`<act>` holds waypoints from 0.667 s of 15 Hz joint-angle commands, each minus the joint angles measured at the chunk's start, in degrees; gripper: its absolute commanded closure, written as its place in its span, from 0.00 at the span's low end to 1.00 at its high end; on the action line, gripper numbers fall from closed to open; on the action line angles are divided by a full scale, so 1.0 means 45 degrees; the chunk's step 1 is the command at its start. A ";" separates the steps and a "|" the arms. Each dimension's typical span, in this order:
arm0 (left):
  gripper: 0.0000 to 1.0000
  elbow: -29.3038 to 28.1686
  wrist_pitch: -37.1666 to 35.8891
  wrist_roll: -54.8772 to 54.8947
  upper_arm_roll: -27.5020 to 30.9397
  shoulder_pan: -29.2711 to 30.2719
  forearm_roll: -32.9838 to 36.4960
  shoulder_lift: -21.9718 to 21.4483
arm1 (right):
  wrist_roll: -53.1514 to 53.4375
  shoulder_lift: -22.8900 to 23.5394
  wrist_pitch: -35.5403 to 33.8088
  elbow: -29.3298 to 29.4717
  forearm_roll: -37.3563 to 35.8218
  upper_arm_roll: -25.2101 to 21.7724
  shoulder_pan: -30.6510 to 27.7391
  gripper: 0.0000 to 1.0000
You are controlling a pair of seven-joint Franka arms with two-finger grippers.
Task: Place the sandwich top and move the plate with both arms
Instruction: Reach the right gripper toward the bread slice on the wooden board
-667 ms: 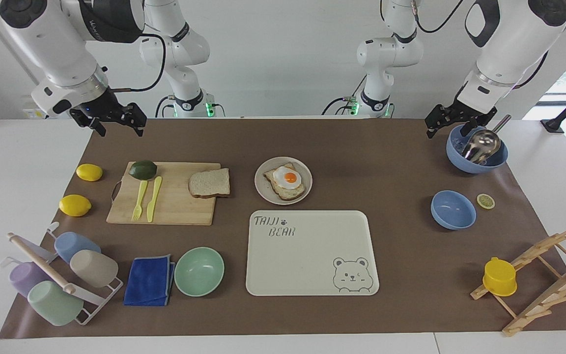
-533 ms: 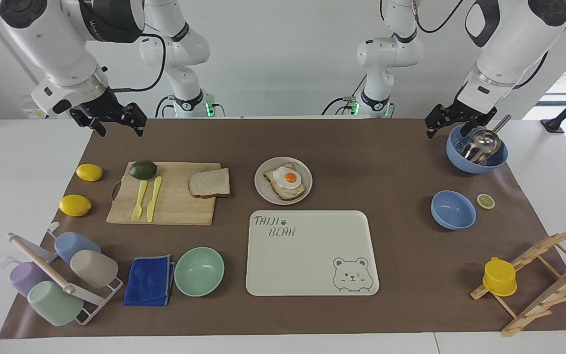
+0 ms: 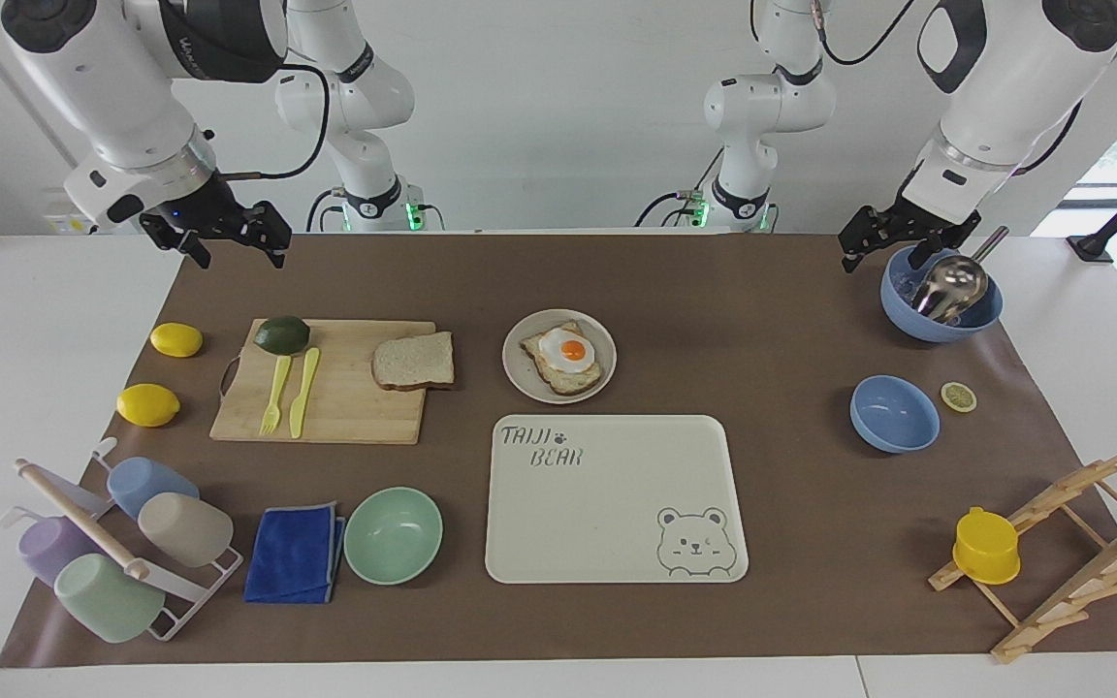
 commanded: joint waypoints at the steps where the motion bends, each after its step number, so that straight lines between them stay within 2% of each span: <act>1: 0.00 -0.0072 -0.0076 0.0072 -0.0119 0.0129 0.0219 -0.0118 | -0.0221 -0.0273 -0.0026 -0.0206 0.0031 0.0038 -0.0019 0.00; 5: 0.00 -0.0072 -0.0076 0.0072 -0.0119 0.0129 0.0238 -0.0118 | -0.0201 -0.0759 -0.0027 -0.1102 0.0070 0.0077 0.0040 0.00; 8: 0.00 -0.0072 -0.0076 0.0072 -0.0119 0.0129 0.0238 -0.0118 | 0.0303 -0.0781 0.0558 -0.1378 0.0109 0.0116 0.1636 0.00; 10: 0.00 -0.0072 -0.0076 0.0072 -0.0119 0.0129 0.0219 -0.0118 | 0.1629 -0.0237 0.0986 -0.1320 0.0129 0.0116 0.3020 0.00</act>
